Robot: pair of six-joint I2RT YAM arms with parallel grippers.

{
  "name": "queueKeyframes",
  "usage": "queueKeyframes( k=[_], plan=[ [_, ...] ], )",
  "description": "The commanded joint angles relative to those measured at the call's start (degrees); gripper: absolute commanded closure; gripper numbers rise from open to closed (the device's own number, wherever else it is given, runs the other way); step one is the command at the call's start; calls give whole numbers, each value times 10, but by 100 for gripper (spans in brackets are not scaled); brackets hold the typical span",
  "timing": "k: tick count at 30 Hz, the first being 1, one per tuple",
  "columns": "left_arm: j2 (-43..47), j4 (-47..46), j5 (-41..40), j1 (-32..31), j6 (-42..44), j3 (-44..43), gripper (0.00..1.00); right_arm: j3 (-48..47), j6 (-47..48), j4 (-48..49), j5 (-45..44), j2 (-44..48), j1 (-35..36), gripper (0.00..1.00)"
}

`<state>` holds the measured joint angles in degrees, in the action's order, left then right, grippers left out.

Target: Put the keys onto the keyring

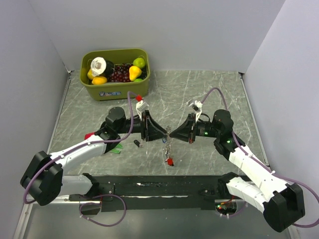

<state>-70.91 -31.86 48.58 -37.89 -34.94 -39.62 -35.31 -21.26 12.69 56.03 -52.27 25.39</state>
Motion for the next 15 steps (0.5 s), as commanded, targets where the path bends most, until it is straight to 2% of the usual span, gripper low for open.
queueKeyframes(
  k=[1, 8, 14, 15],
  plan=[
    [-3, -19, 4, -8, 13, -25, 57, -12, -4, 41, 8, 1, 5, 100],
    [-7, -25, -1, -14, 13, -27, 68, -11, -5, 44, 9, -1, 5, 100],
    [-11, -29, -2, -15, 10, -31, 91, -10, -3, 41, 11, 0, 6, 100],
    [-11, -29, -3, -15, 11, -31, 99, -9, -2, 41, 11, -1, 6, 100]
  ],
)
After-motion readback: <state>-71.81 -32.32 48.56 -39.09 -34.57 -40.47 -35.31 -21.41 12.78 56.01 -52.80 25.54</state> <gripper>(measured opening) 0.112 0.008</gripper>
